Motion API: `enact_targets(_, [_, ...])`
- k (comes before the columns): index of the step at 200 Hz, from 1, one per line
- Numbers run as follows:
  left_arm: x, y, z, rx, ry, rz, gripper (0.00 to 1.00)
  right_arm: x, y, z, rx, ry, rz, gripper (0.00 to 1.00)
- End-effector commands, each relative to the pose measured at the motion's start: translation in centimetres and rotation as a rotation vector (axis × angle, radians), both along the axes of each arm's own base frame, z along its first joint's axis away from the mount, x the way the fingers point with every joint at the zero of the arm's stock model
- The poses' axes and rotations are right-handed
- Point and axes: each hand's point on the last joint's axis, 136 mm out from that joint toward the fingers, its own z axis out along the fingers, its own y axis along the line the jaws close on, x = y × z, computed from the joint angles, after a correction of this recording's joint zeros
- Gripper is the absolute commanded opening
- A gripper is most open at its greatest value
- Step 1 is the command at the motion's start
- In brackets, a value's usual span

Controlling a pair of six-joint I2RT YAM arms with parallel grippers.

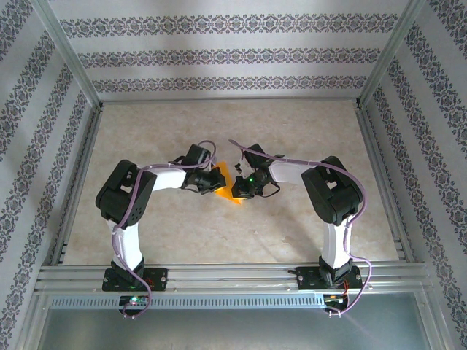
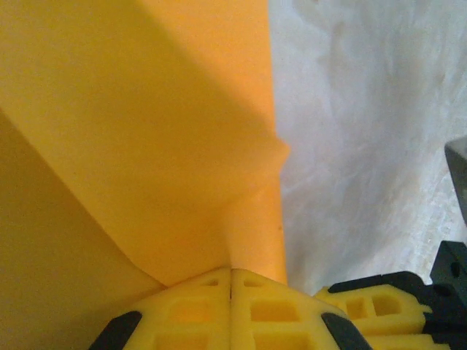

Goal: Fold a paper plane with a square sheet of paper (pick it up from the middle)
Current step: Fourth fold the wing at the center of the table.

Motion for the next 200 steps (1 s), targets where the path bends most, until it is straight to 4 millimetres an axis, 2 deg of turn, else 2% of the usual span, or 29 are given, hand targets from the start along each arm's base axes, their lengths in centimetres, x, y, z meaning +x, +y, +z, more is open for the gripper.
enact_targets(1, [2.1, 5.1, -2.7, 0.138, 0.022, 0.081, 0.06, -3.6, -4.8, -5.8, -0.276, 0.119, 0.003, 0.10])
enact_targets(56, [5.1, 8.3, -2.4, 0.152, 0.003, 0.100, 0.06, -4.3, -5.3, -6.3, -0.305, 0.141, 0.018, 0.10])
enact_targets(107, [6.4, 11.3, -3.2, 0.183, 0.014, 0.141, 0.07, -4.5, -5.5, -6.3, -0.315, 0.141, 0.020, 0.09])
enact_targets(152, [8.2, 13.6, -2.2, 0.216, -0.001, 0.161, 0.07, -4.6, -5.6, -6.3, -0.318, 0.143, 0.020, 0.09])
enact_targets(175, [8.9, 14.4, -0.7, 0.254, -0.029, 0.156, 0.07, -4.5, -5.6, -6.3, -0.316, 0.143, 0.020, 0.10])
enact_targets(200, [9.2, 13.1, 3.4, 0.177, -0.099, 0.148, 0.08, -4.4, -5.2, -5.9, -0.296, 0.140, 0.019, 0.10])
